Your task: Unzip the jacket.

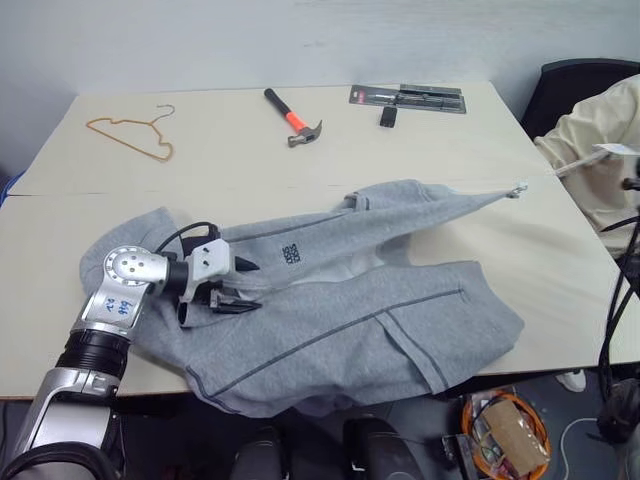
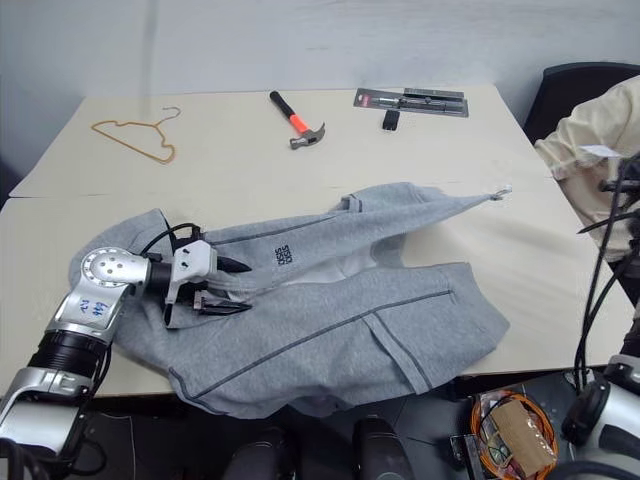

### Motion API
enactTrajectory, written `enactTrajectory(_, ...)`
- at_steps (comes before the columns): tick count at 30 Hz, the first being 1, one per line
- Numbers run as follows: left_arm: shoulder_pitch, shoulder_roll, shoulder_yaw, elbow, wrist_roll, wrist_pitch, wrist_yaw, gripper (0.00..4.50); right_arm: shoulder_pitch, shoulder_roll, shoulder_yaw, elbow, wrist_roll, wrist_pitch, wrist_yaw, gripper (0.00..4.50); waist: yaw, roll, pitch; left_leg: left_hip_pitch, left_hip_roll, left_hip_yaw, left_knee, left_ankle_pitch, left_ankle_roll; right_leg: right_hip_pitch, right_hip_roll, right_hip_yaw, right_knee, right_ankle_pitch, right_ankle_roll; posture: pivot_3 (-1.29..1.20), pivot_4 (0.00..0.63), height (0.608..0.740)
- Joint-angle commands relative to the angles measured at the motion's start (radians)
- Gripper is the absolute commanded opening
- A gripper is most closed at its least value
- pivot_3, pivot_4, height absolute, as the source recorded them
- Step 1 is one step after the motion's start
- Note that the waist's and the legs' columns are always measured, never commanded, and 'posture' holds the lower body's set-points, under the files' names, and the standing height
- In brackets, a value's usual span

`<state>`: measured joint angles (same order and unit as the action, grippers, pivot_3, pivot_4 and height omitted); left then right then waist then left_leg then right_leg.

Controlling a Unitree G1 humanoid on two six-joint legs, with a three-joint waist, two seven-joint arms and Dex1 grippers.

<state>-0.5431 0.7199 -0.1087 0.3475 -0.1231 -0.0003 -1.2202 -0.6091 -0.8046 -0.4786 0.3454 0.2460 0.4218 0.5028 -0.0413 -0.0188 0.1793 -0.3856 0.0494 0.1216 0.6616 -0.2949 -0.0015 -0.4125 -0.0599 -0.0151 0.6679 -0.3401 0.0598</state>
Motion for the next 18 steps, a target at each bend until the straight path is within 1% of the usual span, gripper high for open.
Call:
enactTrajectory(1,0.004,0.009,0.027,-0.085,-0.068,0.106,-0.026,3.97,0.026,0.031,0.092,-0.140,0.080,0.060,0.129,0.04,0.000,0.000,0.000,0.000,0.000,0.000,0.000,0.000,0.000,0.000,0.000,0.000,0.000,0.000,0.000,0.00,0.150,0.740)
enactTrajectory(2,0.001,0.009,0.034,-0.105,-0.087,0.147,-0.034,3.97,0.035,0.035,0.119,-0.170,0.096,0.093,0.157,0.04,0.000,0.000,0.000,-0.001,0.000,0.000,0.000,0.000,0.000,0.000,0.000,0.000,0.000,0.000,0.000,0.00,0.150,0.740)
enactTrajectory(3,-0.008,0.014,0.046,-0.130,-0.125,0.212,-0.050,3.97,0.061,0.027,0.172,-0.217,0.104,0.126,0.208,0.22,0.002,0.001,0.000,-0.001,0.000,0.000,0.000,0.000,0.000,0.000,0.000,0.000,0.000,0.000,0.000,0.00,0.150,0.740)
enactTrajectory(5,-0.021,0.022,0.063,-0.166,-0.174,0.299,-0.067,3.97,0.099,0.008,0.237,-0.278,0.110,0.161,0.272,0.65,0.007,0.000,0.000,-0.002,0.000,-0.001,0.000,0.000,0.000,-0.001,0.000,-0.001,0.000,0.000,0.000,0.00,0.150,0.740)
enactTrajectory(6,-0.031,0.035,0.078,-0.181,-0.205,0.339,-0.086,4.13,0.128,-0.015,0.257,-0.308,0.115,0.177,0.310,0.95,0.012,0.000,0.000,-0.002,0.000,-0.001,0.000,0.000,0.000,-0.001,0.000,-0.001,0.000,0.000,0.000,0.00,0.150,0.740)
enactTrajectory(7,-0.038,0.056,0.092,-0.194,-0.230,0.367,-0.112,4.35,0.157,-0.048,0.264,-0.332,0.120,0.193,0.348,1.37,0.014,0.000,0.000,-0.003,0.000,-0.002,0.001,0.000,0.000,-0.001,0.000,-0.001,-0.001,0.000,0.000,0.00,0.150,0.740)
enactTrajectory(8,-0.043,0.072,0.101,-0.204,-0.248,0.388,-0.130,4.49,0.177,-0.072,0.268,-0.350,0.125,0.206,0.374,1.59,0.017,0.000,0.001,-0.003,0.000,-0.003,0.001,0.000,0.000,-0.001,0.000,-0.002,-0.002,0.000,0.000,0.00,0.150,0.740)
enactTrajectory(9,-0.049,0.100,0.113,-0.209,-0.263,0.410,-0.153,4.50,0.209,-0.115,0.250,-0.369,0.143,0.226,0.416,1.94,0.020,0.000,0.001,-0.004,-0.001,-0.004,0.001,0.000,0.000,-0.001,-0.001,-0.003,-0.003,0.000,0.001,0.00,0.150,0.740)
enactTrajectory(10,-0.058,0.135,0.126,-0.210,-0.281,0.441,-0.178,4.50,0.247,-0.162,0.219,-0.386,0.163,0.238,0.464,2.28,0.021,0.000,0.001,-0.004,-0.001,-0.004,0.001,0.000,0.001,-0.001,-0.001,-0.003,-0.004,0.001,0.001,0.00,0.150,0.740)
enactTrajectory(11,-0.064,0.160,0.135,-0.211,-0.294,0.463,-0.193,4.50,0.273,-0.195,0.196,-0.397,0.178,0.245,0.495,2.73,0.020,0.000,0.001,-0.005,-0.001,-0.004,0.001,-0.001,0.001,0.000,-0.001,-0.003,-0.005,0.001,0.002,0.00,0.150,0.740)
enactTrajectory(12,-0.071,0.198,0.153,-0.207,-0.311,0.490,-0.219,4.50,0.318,-0.241,0.149,-0.408,0.199,0.255,0.545,2.92,0.019,0.000,0.001,-0.005,-0.002,-0.004,0.001,-0.001,0.002,0.000,-0.002,-0.003,-0.005,0.001,0.002,0.00,0.150,0.740)
enactTrajectory(13,-0.078,0.234,0.169,-0.198,-0.324,0.511,-0.241,4.50,0.363,-0.280,0.099,-0.417,0.217,0.262,0.594,3.26,0.019,0.001,0.001,-0.005,-0.002,-0.003,0.001,-0.001,0.002,0.000,-0.002,-0.003,-0.006,0.001,0.002,0.00,0.150,0.740)
enactTrajectory(15,-0.086,0.323,0.205,-0.169,-0.336,0.533,-0.288,4.50,0.478,-0.350,-0.050,-0.446,0.271,0.289,0.734,3.95,0.017,0.000,0.001,-0.005,-0.002,-0.003,0.001,-0.002,0.003,0.000,-0.001,-0.003,-0.007,0.001,0.003,0.00,0.150,0.740)
enactTrajectory(16,-0.081,0.365,0.225,-0.146,-0.327,0.514,-0.303,4.50,0.536,-0.374,-0.131,-0.449,0.287,0.302,0.799,4.31,0.017,0.000,0.001,-0.004,-0.001,-0.004,0.001,-0.002,0.003,0.002,-0.001,-0.004,-0.008,0.001,0.003,0.00,0.150,0.740)
enactTrajectory(17,-0.072,0.395,0.240,-0.129,-0.315,0.487,-0.308,4.50,0.580,-0.388,-0.193,-0.448,0.293,0.306,0.840,4.48,0.015,0.000,0.001,-0.004,-0.001,-0.004,0.000,-0.002,0.003,0.002,-0.001,-0.004,-0.008,0.001,0.003,0.00,0.150,0.740)
enactTrajectory(18,-0.064,0.419,0.250,-0.101,-0.292,0.441,-0.305,4.50,0.611,-0.396,-0.244,-0.433,0.287,0.301,0.856,4.48,0.011,0.000,0.001,-0.003,-0.001,-0.003,0.000,-0.002,0.003,0.002,0.000,-0.003,-0.008,0.001,0.002,0.00,0.150,0.740)
